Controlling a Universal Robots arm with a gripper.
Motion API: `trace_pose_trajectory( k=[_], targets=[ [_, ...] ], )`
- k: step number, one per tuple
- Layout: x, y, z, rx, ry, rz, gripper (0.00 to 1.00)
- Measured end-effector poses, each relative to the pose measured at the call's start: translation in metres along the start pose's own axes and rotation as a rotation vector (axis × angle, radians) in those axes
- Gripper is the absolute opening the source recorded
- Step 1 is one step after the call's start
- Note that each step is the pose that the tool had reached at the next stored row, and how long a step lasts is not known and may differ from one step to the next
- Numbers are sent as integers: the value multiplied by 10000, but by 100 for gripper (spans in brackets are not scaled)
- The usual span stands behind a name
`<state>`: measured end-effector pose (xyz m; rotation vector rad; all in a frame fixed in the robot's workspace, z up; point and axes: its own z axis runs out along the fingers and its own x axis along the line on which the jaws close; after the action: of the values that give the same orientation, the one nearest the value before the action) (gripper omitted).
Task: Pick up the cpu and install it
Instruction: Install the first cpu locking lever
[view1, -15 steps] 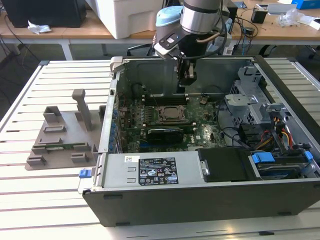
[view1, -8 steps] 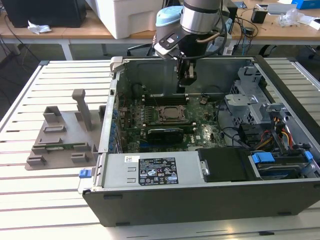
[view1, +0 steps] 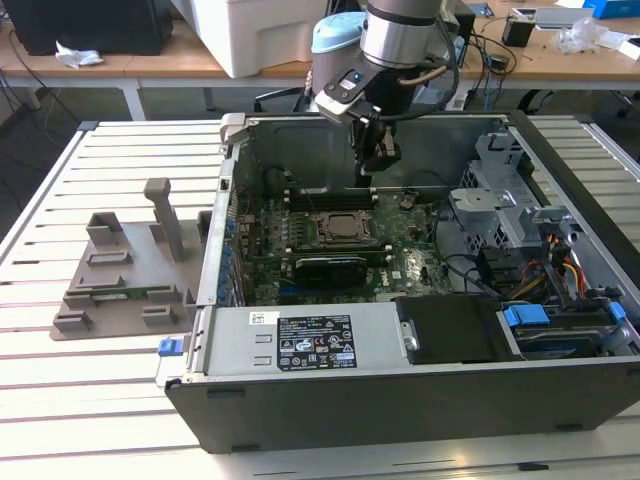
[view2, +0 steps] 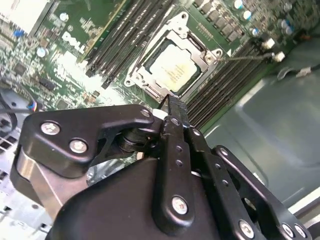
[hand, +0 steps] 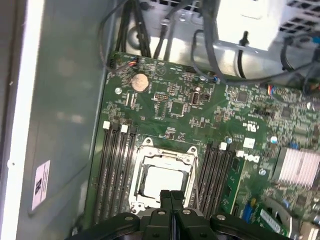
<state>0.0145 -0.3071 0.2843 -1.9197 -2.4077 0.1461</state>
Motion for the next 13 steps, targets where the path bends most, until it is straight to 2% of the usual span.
trace_pose_trajectory(
  k=[3, 4, 7, 13],
  targets=[
    [0, 0, 0, -9, -79, -709, 11],
    [0, 0, 0, -15, -128, -1142, 11],
    [0, 0, 0, -25, -222, -1991, 11],
    [0, 0, 0, -38, -325, -2916, 11]
  ],
)
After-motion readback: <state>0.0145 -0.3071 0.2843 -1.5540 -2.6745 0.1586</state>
